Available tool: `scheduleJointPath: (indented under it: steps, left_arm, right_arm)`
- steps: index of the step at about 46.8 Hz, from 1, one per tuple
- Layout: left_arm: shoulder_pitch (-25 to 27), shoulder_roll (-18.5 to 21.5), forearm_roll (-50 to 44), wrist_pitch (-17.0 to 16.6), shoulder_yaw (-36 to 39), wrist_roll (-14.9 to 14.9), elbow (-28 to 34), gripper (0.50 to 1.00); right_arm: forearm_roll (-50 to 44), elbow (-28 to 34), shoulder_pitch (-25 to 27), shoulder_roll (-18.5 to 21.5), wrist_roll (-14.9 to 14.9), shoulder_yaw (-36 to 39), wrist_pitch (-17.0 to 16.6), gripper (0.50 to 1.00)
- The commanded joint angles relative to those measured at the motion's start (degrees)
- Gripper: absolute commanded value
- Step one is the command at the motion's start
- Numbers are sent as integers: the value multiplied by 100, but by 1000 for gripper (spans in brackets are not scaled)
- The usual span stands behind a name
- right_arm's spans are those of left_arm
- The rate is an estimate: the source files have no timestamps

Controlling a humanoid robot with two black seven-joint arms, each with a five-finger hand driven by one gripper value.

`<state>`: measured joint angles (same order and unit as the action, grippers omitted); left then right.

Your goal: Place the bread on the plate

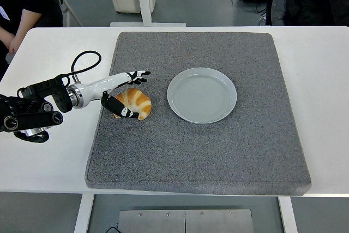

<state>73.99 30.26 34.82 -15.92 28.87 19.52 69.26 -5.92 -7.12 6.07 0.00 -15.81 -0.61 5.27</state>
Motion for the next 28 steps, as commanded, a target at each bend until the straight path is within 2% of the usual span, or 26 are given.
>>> scheduleJointPath:
  steps: [1,7,15,19,23,28]
  left_arm:
    - [-51,-99,-1,1,4,17,-114,908]
    - [-121,-240,-10,1,13,17,-273,872]
    - [-148,-293,-10,1,13,17,-370,784]
    - [-148,-293,-10,1,22,26,-370,707]
    - [-148,-293,-10,1,31,26,-378,587]
    - [-104,-293,-10,1,22,26,-396,500]
  right_arm:
    - [3,0,0,0,-1,0,0,1000]
    - [3,0,0,0,-1,0,0,1000]
    - [-6,0,0,0,-1,0,0,1000]
    - [3,0,0,0,-1,0,0,1000]
    - [3,0,0,0,-1,0,0,1000]
    - [3,0,0,0,-1,0,0,1000]
